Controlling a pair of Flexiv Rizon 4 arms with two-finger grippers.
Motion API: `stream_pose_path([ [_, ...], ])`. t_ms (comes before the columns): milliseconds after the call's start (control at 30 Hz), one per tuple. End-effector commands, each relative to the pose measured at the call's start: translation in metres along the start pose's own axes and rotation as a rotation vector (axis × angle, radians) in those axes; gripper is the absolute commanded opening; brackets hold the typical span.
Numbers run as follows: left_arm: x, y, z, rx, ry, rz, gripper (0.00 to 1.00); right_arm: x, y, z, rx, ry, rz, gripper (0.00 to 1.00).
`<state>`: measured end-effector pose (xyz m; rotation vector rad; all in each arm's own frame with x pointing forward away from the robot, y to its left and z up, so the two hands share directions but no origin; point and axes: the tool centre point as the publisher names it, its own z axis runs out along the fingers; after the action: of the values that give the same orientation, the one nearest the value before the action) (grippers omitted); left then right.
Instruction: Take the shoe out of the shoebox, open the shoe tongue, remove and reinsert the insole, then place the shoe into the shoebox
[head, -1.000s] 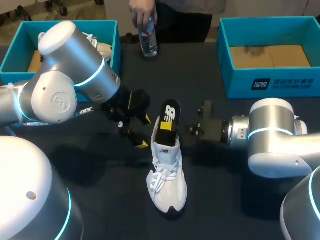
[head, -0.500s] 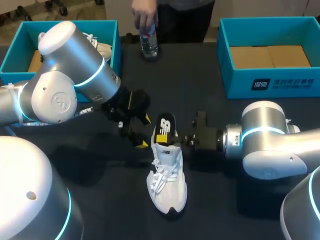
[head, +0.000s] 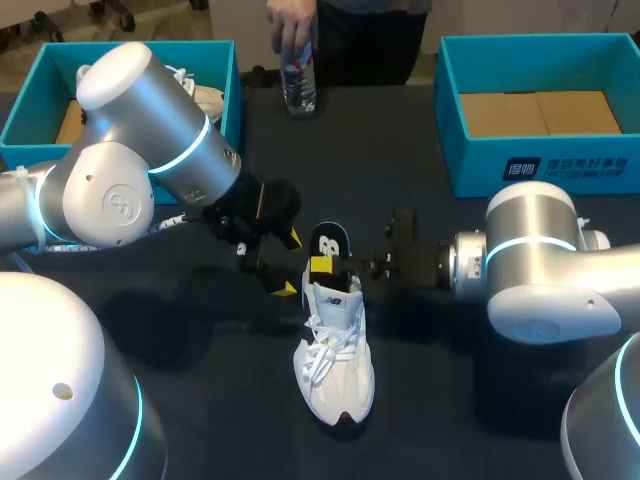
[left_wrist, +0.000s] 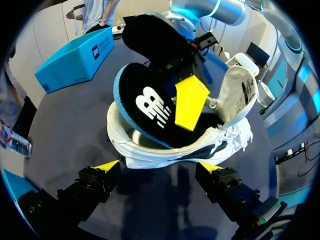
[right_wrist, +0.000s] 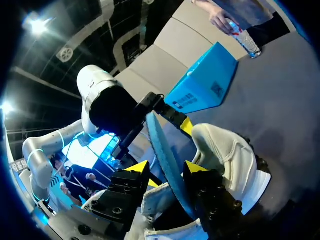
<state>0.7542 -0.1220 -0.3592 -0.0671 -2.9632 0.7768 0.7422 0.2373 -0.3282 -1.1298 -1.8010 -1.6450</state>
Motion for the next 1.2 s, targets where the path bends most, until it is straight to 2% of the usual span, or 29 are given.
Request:
stream_pose_path([
  [33,0.000,0.000,0.001,0.001,0.000,0.001,1.00,0.000,0.009,-0.002,0.006,-0.023,-0.003,0.44],
  [167,0.000,0.000,0.001,0.001,0.000,0.001,1.00,-0.005,0.014,-0.006,-0.004,-0.020,-0.008,0.37],
  [233,0.000,0.000,0.001,0.001,0.000,0.001,1.00,-0.009,0.016,-0.007,-0.012,-0.015,-0.003,0.20],
  [267,0.000,0.000,0.001,0.001,0.000,0.001,1.00,-0.012,0.018,-0.007,-0.014,-0.011,0.001,0.06],
  [300,0.000,0.000,0.001,0.001,0.000,0.001,1.00,-0.014,0.018,-0.007,-0.014,-0.010,0.008,0.00],
  [467,0.000,0.000,0.001,0.001,0.000,0.001,1.00,-0.022,0.013,-0.005,-0.011,-0.002,0.045,0.00],
  [833,0.000,0.000,0.001,0.001,0.000,0.001,1.00,-0.023,-0.024,-0.003,-0.024,-0.007,0.123,0.00],
  [933,0.000,0.000,0.001,0.001,0.000,0.001,1.00,-0.018,-0.023,-0.003,-0.033,-0.021,0.110,0.00],
  [1000,0.000,0.000,0.001,0.001,0.000,0.001,1.00,-0.014,-0.017,-0.003,-0.035,-0.035,0.091,0.31],
  [1100,0.000,0.000,0.001,0.001,0.000,0.001,1.00,-0.010,-0.006,-0.002,-0.026,-0.050,0.060,0.45],
  [1200,0.000,0.000,0.001,0.001,0.000,0.001,1.00,-0.009,0.001,-0.002,-0.017,-0.054,0.047,0.49],
])
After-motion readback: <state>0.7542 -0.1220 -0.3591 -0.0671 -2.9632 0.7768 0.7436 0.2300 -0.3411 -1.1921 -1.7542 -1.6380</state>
